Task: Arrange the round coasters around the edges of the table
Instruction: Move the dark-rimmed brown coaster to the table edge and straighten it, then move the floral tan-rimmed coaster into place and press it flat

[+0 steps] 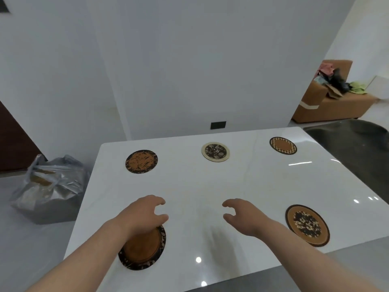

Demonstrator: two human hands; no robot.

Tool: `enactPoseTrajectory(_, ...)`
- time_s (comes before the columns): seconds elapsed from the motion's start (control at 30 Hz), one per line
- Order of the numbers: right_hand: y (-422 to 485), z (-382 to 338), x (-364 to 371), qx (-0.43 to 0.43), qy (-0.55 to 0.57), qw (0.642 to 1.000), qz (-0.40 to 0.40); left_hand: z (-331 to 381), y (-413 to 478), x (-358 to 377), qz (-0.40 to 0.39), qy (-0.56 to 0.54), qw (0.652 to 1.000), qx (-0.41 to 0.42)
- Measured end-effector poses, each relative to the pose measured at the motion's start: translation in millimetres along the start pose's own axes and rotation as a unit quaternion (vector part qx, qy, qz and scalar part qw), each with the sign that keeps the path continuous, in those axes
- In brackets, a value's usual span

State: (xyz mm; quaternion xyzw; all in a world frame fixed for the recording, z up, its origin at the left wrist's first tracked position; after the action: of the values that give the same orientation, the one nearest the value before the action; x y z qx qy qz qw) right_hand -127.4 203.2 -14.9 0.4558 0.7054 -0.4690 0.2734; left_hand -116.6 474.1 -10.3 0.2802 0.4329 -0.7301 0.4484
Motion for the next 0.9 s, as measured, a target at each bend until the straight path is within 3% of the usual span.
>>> enactPoseTrajectory(0.43,-85.8,181.4,-102.3,0.053,-0.008,0.997,0.062,205.3,33.7,58.6,0.004,0.03,0.998,0.057)
enactPoseTrajectory(0.9,-133.0,307.0,-150.3,0.109,0.017,0.988,0.105,329.9,70.2,118.3,-0.035,0.063,0.992,0.106)
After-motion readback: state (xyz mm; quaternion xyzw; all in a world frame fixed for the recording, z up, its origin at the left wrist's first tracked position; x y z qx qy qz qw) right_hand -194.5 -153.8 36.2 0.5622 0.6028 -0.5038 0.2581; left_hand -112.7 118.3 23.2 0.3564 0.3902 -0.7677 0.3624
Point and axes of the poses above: each hand's wrist, its own y-axis towards the middle knuckle, its own x-axis out of the palm, z = x × y, the point moved 10 cm from there along y, towards the middle knuckle, and after that the axes turned 2 degrees about -z, right-handed, at the moved point
